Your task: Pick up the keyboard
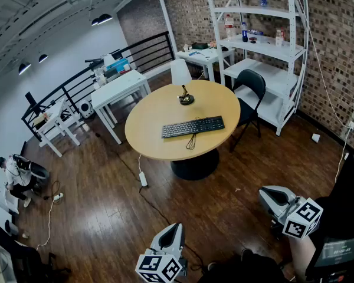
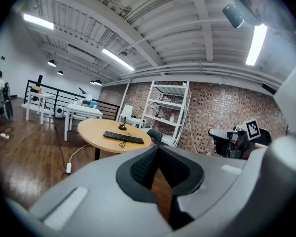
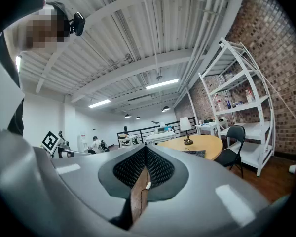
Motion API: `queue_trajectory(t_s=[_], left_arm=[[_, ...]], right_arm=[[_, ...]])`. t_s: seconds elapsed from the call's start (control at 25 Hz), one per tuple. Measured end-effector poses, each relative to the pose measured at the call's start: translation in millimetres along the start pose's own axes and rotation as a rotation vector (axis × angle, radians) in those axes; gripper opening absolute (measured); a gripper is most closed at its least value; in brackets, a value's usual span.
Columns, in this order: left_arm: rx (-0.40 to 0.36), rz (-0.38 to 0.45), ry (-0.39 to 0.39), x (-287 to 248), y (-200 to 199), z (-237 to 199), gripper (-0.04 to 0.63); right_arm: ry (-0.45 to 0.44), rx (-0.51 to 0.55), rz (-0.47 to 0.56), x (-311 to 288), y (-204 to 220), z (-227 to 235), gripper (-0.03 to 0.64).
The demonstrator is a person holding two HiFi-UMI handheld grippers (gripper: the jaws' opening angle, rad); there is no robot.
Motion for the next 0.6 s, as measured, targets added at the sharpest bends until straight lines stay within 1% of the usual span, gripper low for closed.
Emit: queue_trajectory(t_s=[0.08, 0.24, 0.36, 0.4, 0.48, 0.6], left_arm=[[0.029, -0.004, 0.034, -2, 7, -13, 0.091], [0.03, -0.038, 0.063, -12, 10, -38, 0.091], [0.044, -0.026, 0.096, -25, 1, -51, 0.091], [0.043, -0.024, 0.095, -33, -2, -56, 0.091], [0.043, -0.032, 0.063, -51, -8, -66, 0.091], [0.033, -0.037, -0.021, -82, -19, -75, 0.091]], right_arm=[[0.007, 0.0, -0.004, -9, 8, -10, 0.0], [0.023, -0.023, -0.027, -29, 18, -20, 0.0], [0.021, -0.027, -0.04, -44, 14, -13, 0.0], [0.021, -0.025, -0.039, -51, 12, -7, 0.0], [0.018, -0.026, -0.037, -64, 10, 7, 0.0], [-0.007, -0.028, -0.03, -85, 5, 37, 0.0]])
Point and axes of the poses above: the fingertips, and each gripper's own axes: x backward along the fingers, z to its right, y out of its underside, the point moved 8 cm from there along x, backward along the fingers, and after that the axes turned 4 degrees about -y, right-handed, at the moved point
